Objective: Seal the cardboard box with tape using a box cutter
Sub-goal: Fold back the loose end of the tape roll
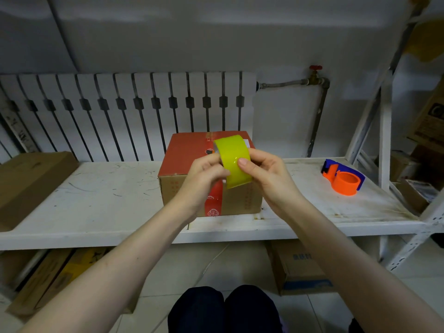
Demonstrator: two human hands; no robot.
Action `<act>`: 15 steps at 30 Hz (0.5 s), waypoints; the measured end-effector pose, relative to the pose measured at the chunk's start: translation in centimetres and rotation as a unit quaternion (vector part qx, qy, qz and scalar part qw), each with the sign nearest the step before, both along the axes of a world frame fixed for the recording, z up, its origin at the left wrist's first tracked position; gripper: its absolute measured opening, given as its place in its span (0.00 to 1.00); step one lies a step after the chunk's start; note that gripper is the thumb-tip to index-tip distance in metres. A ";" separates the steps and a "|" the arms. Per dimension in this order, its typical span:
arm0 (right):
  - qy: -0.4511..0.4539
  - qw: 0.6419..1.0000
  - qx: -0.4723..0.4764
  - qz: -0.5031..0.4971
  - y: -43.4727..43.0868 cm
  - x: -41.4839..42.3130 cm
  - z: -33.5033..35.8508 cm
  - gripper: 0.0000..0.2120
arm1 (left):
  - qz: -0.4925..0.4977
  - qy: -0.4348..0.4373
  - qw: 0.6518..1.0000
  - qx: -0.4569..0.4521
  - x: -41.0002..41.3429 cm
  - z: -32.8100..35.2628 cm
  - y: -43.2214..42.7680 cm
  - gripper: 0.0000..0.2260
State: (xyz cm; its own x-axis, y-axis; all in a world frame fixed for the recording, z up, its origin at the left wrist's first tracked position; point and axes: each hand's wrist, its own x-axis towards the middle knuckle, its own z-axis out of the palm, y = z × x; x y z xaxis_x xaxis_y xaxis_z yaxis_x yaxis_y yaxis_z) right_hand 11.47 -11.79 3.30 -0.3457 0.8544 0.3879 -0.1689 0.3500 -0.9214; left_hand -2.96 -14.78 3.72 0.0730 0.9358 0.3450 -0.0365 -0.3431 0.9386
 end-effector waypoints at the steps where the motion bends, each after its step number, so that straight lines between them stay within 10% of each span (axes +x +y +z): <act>1: -0.019 0.999 0.028 0.005 0.1 0.0 -0.1 0.13 | 0.017 -0.042 0.999 -0.026 0.1 0.1 0.1 0.10; 15: -0.227 0.948 0.200 -0.097 2.6 2.2 -0.9 0.23 | 0.028 0.014 0.998 -0.061 1.5 1.0 -0.3 0.14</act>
State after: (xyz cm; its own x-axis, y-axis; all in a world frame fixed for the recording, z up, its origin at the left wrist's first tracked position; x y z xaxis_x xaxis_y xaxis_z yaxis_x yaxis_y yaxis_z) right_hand 13.64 -9.18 2.41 -0.4056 0.7346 0.5439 0.3161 0.6711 -0.6706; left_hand -1.50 -15.09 4.67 0.0274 0.9736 0.2268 0.0066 -0.2270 0.9739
